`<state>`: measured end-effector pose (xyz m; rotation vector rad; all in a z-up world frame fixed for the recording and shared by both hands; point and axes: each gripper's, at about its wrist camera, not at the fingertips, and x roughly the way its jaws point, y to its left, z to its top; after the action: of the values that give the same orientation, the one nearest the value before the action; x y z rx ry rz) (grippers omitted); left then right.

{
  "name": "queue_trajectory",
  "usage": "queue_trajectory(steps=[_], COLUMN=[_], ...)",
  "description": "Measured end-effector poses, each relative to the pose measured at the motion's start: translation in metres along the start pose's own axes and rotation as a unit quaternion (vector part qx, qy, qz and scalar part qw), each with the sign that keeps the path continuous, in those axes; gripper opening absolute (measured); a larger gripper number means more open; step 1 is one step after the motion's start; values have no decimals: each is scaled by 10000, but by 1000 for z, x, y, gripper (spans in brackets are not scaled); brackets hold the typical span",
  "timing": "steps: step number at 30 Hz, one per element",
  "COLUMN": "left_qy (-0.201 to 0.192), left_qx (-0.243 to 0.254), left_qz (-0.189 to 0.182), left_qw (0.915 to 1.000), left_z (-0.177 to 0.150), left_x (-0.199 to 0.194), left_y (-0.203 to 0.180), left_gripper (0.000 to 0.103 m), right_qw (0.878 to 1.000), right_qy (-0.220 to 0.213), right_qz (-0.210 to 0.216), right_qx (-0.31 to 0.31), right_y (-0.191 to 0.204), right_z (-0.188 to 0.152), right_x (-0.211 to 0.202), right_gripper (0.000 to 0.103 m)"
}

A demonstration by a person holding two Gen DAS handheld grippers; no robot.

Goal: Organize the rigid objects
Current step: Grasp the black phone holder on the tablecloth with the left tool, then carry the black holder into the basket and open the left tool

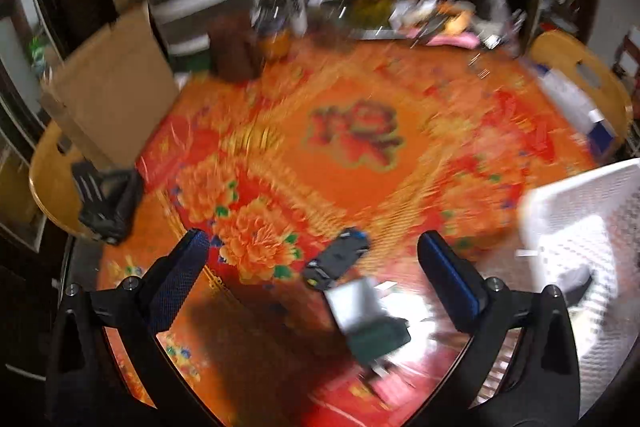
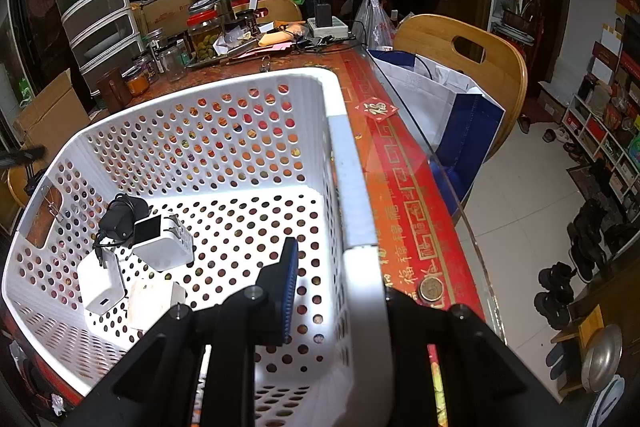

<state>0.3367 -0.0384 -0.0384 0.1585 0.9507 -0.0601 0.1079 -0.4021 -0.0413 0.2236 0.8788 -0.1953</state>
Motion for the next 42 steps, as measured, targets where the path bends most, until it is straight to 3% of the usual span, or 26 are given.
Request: queue_trajectory(steps=[5, 8, 13, 18, 22, 23, 26, 31, 42], left_qy=[345, 336, 352, 365, 354, 336, 262, -169, -724], left_qx=[116, 106, -59, -65, -129, -123, -146, -616, -908], left_qz=[-183, -79, -219, -114, -306, -364, -252, -108, 637], left_qw=[9992, 9993, 9991, 9992, 9988, 9987, 9992, 9979, 9912], left_z=[-15, -21, -26, -28, -31, -31, -33, -32, -34], left_x=[56, 69, 81, 90, 94, 93, 90, 71, 43], left_y=[-11, -15, -12, -11, -11, -12, -13, 12, 30], left_gripper=[103, 103, 102, 80, 53, 41, 32, 28, 28], right_qw=[10000, 10000, 9999, 9998, 9998, 9997, 9996, 9995, 9994], right_qy=[3, 14, 31, 16, 36, 38, 48, 61, 98], right_qz=[5, -23, -117, -133, -148, -168, -224, -274, -274], right_qx=[16, -11, -71, -115, -158, -167, -177, -164, -185], right_y=[0, 0, 1, 1, 1, 1, 2, 3, 3], right_z=[2, 2, 1, 0, 1, 1, 1, 2, 3], right_x=[1, 0, 0, -1, 0, 0, 1, 1, 2], right_gripper=[21, 21, 21, 21, 21, 21, 21, 21, 21])
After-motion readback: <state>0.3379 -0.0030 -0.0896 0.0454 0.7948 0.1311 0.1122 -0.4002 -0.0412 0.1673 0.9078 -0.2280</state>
